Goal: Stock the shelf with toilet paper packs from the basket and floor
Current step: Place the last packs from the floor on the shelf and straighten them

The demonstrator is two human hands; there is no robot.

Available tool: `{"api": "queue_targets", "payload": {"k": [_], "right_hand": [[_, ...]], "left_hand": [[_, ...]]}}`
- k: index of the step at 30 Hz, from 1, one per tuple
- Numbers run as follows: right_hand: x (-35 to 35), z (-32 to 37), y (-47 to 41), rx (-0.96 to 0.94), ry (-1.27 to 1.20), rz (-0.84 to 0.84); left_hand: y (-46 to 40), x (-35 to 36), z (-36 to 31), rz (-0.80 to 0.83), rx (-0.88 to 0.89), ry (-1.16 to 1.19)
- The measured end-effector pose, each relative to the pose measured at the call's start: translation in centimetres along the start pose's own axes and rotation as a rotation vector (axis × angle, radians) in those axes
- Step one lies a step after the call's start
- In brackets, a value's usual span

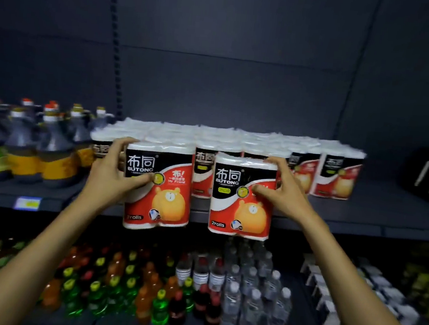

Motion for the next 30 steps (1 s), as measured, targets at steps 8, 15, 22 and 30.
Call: {"api": "queue_targets", "payload": {"k": [8, 15, 22, 30], "right_hand": [[-14.4, -12.9, -3.8, 0.094, 0.088, -0.080], [-23.2, -22.3, -8.2, 0.123, 0.103, -0.149], [-26.7, -28.7, -11.2, 0.161, 0.074, -0.218], [-26.6, -30.9, -13.0, 0.174, 0.001, -0.241]], "left_hand": [[0.8, 16.0, -10.4, 0.044, 0.037, 0.117], [1.4, 28.4, -18.1, 0.056, 0.050, 0.162], [1.6, 36.7, -22.5, 0.038, 0.138, 0.030], [2.0, 40.9, -23.1, -0.010, 0.266, -0.209]]}}
Point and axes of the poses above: each hand's wrist, its own y-axis away from the middle knuckle, its own x-axis out of the palm, z = x × y, the point moved 7 cm from there along -y, towards the middle knuckle, and after that the axes turned 15 degrees about -z, right-handed, at the moved point
